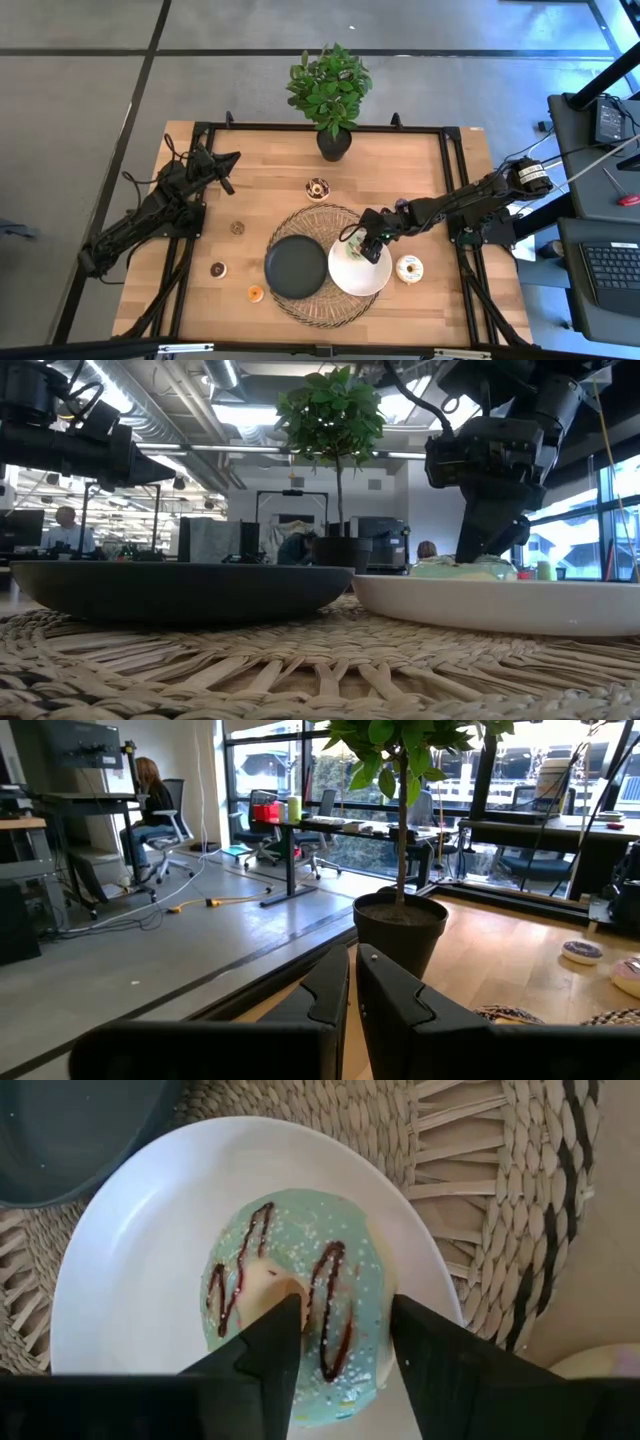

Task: Pick & Place donuts
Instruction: Put the large blue donut on the white plate, then put the large purple donut on the white plate

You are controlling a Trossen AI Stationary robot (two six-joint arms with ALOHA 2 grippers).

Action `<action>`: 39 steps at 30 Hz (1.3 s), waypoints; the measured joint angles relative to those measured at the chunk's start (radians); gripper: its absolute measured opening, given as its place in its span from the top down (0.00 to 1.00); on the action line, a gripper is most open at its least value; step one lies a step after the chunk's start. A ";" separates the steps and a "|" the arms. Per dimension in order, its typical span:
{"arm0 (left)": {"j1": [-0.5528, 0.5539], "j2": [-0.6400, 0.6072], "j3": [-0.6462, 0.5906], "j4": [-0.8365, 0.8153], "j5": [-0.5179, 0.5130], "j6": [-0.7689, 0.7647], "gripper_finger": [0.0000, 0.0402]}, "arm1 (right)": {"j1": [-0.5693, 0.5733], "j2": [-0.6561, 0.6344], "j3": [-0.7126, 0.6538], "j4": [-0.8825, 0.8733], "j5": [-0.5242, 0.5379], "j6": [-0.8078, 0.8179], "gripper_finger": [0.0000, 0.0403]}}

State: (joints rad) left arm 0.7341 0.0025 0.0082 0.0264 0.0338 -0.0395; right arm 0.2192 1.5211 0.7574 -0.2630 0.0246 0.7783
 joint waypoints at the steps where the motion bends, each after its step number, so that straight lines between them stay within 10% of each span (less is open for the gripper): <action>1: 0.000 0.000 0.000 0.000 0.000 0.000 0.95 | 0.000 0.000 0.000 0.000 0.000 0.003 0.61; 27: 0.000 0.000 0.000 0.000 0.000 0.000 0.95 | -0.034 -0.067 0.000 -0.012 0.033 -0.002 0.61; 39: 0.000 0.000 0.000 0.000 0.000 0.000 0.95 | -0.034 -0.245 0.001 -0.396 0.054 0.185 0.61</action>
State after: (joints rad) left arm 0.7341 0.0025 0.0084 0.0261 0.0341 -0.0399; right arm 0.1852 1.2761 0.7582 -0.6590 0.0784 0.9636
